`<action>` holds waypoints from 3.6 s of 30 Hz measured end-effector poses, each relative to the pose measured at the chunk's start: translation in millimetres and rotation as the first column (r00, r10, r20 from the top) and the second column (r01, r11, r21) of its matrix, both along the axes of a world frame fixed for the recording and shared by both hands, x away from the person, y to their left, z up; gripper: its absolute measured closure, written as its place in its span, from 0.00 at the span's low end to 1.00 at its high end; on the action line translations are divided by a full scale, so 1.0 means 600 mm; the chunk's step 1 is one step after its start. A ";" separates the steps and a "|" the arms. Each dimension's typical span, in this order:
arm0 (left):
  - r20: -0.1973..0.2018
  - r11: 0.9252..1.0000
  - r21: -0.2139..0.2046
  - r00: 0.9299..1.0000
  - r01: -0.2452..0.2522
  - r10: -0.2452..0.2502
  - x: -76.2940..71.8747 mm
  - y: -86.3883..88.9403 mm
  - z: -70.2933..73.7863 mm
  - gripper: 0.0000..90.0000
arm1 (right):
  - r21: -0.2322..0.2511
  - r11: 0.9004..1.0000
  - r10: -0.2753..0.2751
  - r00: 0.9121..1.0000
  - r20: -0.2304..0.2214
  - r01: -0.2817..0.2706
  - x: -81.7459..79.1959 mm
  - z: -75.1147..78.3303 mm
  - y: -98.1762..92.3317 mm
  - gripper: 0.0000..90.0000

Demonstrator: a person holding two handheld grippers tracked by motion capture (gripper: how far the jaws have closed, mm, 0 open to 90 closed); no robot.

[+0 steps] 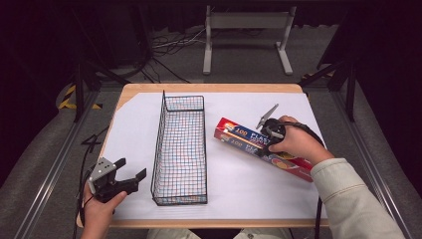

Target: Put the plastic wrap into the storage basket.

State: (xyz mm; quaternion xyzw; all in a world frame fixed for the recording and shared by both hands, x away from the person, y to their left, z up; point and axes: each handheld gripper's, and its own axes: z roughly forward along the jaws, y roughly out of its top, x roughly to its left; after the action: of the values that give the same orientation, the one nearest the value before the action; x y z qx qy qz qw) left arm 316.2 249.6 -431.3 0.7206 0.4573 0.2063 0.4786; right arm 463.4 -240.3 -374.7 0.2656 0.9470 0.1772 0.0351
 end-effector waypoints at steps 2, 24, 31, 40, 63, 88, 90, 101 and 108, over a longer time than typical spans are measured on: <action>-0.001 1.000 -0.001 1.000 0.000 0.000 0.001 0.000 0.000 0.15 | 0.021 0.999 -0.039 0.999 0.006 0.038 -0.003 0.009 0.000 0.45; -0.007 1.000 -0.016 1.000 -0.011 0.011 0.002 0.004 -0.001 0.15 | 0.113 0.968 -0.233 0.969 0.083 0.223 -0.013 0.096 0.034 0.45; -0.004 1.000 -0.016 1.000 -0.009 0.009 0.001 0.004 -0.001 0.15 | 0.204 0.912 -0.380 0.921 0.087 0.357 -0.021 0.131 0.058 0.46; 0.071 0.997 0.069 0.997 -0.040 0.035 0.004 0.013 0.013 0.14 | 0.244 0.812 -0.552 0.833 0.032 0.529 -0.020 0.154 0.095 0.46; 0.068 0.998 0.062 0.997 0.023 -0.027 0.003 -0.003 0.013 0.14 | 0.363 0.608 -0.696 0.694 -0.184 0.706 -0.005 0.187 0.154 0.45; 0.068 0.998 0.057 0.997 0.017 -0.021 0.003 0.002 0.005 0.14 | 0.339 0.540 -0.743 0.626 -0.240 0.771 0.038 0.155 0.289 0.45; 0.062 0.998 0.052 0.998 0.022 -0.025 0.005 0.002 0.003 0.14 | 0.334 0.536 -0.739 0.622 -0.259 0.775 0.038 0.153 0.296 0.45; 0.060 0.998 0.058 0.998 0.031 -0.034 0.003 -0.001 0.004 0.15 | 0.315 0.511 -0.743 0.595 -0.306 0.800 0.041 0.137 0.317 0.45; 0.062 0.998 0.057 0.998 0.021 -0.024 -0.002 0.004 0.004 0.15 | 0.291 0.510 -0.746 0.585 -0.318 0.809 0.049 0.114 0.332 0.45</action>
State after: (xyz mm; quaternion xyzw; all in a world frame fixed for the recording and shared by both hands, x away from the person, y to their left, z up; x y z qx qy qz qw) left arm 314.9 252.2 -429.1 0.7320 0.4279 0.2362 0.4747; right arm 492.5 -41.2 -306.4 0.6761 0.6663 0.3140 -0.0170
